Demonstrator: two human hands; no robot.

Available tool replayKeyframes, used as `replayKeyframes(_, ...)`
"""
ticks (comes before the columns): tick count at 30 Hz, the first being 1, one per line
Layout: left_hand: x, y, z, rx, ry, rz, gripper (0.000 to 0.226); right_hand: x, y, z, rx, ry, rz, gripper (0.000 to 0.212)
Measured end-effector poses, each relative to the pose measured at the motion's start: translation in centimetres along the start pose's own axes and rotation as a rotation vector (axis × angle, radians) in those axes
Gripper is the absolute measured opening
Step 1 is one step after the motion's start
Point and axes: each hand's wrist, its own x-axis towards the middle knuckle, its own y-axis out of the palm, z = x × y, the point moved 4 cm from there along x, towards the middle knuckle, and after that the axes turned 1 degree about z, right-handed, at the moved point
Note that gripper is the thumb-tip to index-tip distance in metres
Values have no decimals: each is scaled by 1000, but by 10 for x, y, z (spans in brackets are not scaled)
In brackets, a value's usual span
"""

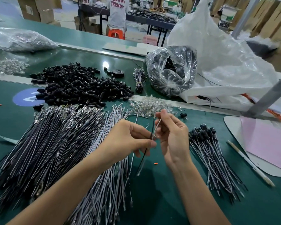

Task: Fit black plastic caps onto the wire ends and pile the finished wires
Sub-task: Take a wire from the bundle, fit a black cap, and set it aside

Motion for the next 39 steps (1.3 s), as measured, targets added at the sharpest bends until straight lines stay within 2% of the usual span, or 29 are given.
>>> replayKeyframes(5, 0, -2, 2, 21, 3, -17, 4, 1, -1, 0, -25, -26, -19, 31)
replayKeyframes(13, -1, -3, 2, -78, 15, 19, 3, 1, 2, -2, -80, -25, 25, 29)
replayKeyframes(18, 0, -6, 1, -165, 19, -16, 20, 2, 1, -4, -132, 18, 77, 31)
replayKeyframes(22, 2, -8, 1, -266, 20, -56, 13, 1, 2, -5, -223, 24, 107, 17)
replayKeyframes(25, 2, -9, 2, -332, 28, -92, 9, 1, 0, -4, -162, -3, 69, 7)
replayKeyframes(27, 3, -14, 4, -394, 21, -160, 10, 2, -4, 2, -83, -84, 1, 11)
replayKeyframes(28, 3, -17, 6, -436, 8, -196, 11, 2, -7, 8, -86, -181, -37, 14)
replayKeyframes(30, 3, -22, 9, -546, -42, -240, 12, -3, -9, 25, -261, -492, -64, 17)
replayKeyframes(32, 4, -24, 12, -696, -100, -249, 17, -12, -2, 31, -469, -741, 32, 24)
replayKeyframes(36, 5, -22, 14, -860, -171, -255, 12, -24, 18, 17, -791, -877, 284, 29)
replayKeyframes(39, 7, -19, 19, -899, -203, -232, 13, -31, 25, 10, -825, -939, 327, 26)
